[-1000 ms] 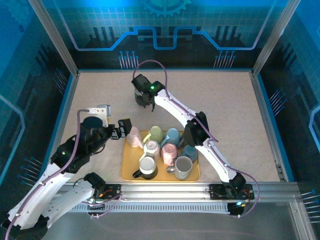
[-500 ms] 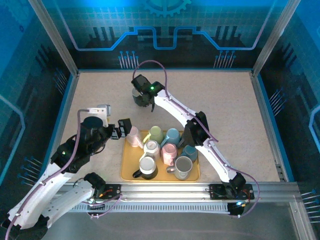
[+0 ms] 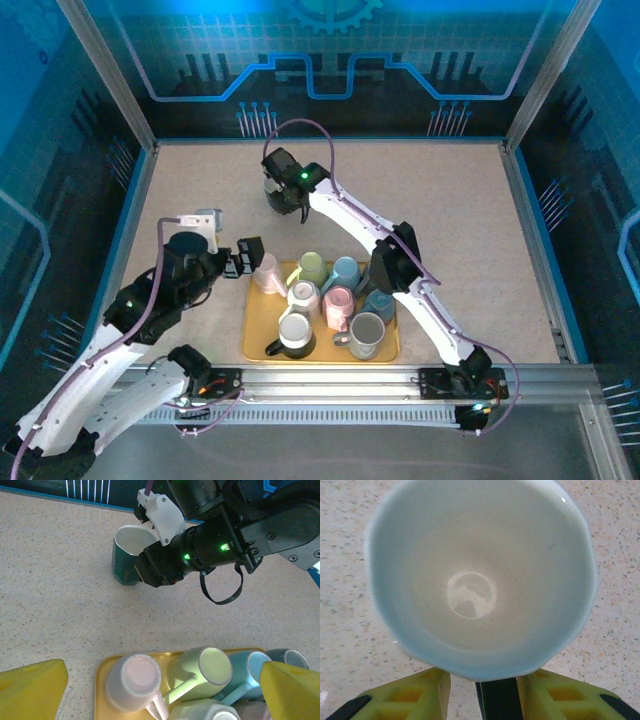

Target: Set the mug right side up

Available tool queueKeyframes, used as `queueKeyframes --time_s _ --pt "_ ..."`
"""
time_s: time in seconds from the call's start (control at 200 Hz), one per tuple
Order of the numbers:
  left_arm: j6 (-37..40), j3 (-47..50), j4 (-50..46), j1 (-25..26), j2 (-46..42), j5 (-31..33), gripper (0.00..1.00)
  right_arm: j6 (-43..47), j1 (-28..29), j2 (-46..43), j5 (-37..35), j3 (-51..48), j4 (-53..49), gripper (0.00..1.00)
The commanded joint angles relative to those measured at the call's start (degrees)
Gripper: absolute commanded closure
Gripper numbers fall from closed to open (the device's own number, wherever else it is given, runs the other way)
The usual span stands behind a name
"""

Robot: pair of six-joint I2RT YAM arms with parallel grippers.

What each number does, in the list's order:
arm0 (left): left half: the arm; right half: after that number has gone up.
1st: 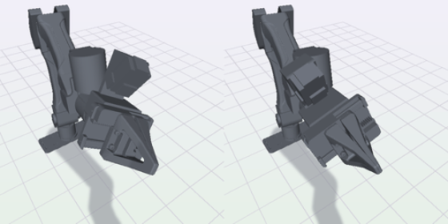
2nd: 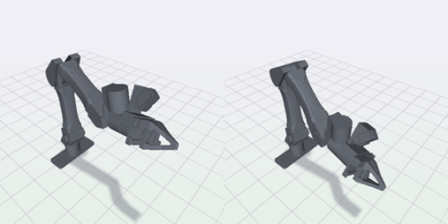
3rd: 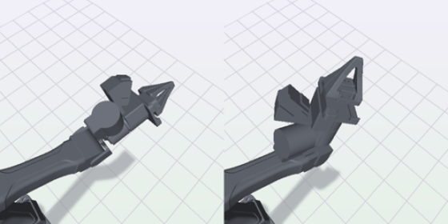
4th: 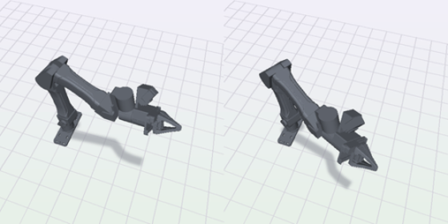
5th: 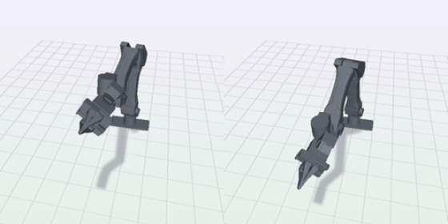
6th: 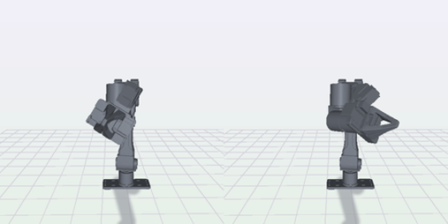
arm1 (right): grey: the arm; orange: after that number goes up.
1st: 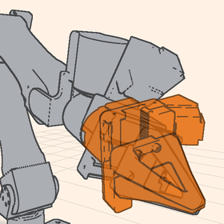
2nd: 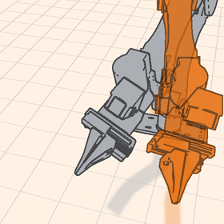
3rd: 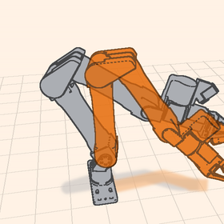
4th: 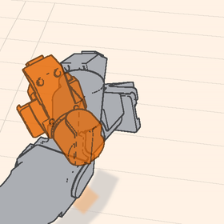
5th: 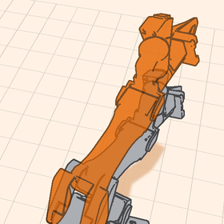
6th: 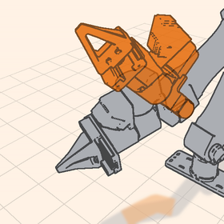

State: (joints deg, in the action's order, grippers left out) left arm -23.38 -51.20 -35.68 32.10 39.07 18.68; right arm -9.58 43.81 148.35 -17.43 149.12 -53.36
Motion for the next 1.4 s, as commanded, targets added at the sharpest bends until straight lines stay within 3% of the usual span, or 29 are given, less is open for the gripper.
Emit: queueKeyframes --time_s 0.0,0.405,0.47,0.565,0.745,0.995,1.255,1.395 --pt "1.5 0.5 0.6 0.0 0.1 0.9 0.01 -1.2 1.1 -3.6 3.3 -1.6 1.4 0.59" --pt "1.7 0.6 0.8 -0.2 1.1 0.1 0.01 -4.0 0.5 -7.0 8.0 -7.3 5.2 0.56" --pt "1.6 0.4 0.7 -0.3 1.4 -0.3 0.01 -5.0 0.3 -7.3 6.5 -7.4 4.8 0.41" --pt "2.1 0.4 1.1 -0.2 1.4 -1.6 0.01 -5.4 0.0 -9.5 5.0 -9.5 5.6 0.29" --pt "3.0 0.4 1.5 -0.2 3.4 -6.9 0.01 -5.2 -1.2 -14.8 6.4 -13.4 7.3 0.19" --pt "7.7 -1.3 0.3 2.9 9.8 -16.1 0.01 -4.6 -2.9 -29.9 5.2 -28.0 10.8 0.19" --pt "11.9 -5.8 -6.5 12.9 22.5 -15.2 0.01 -10.5 -8.3 -56.4 10.3 -54.8 18.1 0.21" --pt "13.1 -9.0 -9.6 14.8 30.1 -15.9 0.01 -9.8 -8.7 -67.6 11.6 -63.9 17.9 0.21"
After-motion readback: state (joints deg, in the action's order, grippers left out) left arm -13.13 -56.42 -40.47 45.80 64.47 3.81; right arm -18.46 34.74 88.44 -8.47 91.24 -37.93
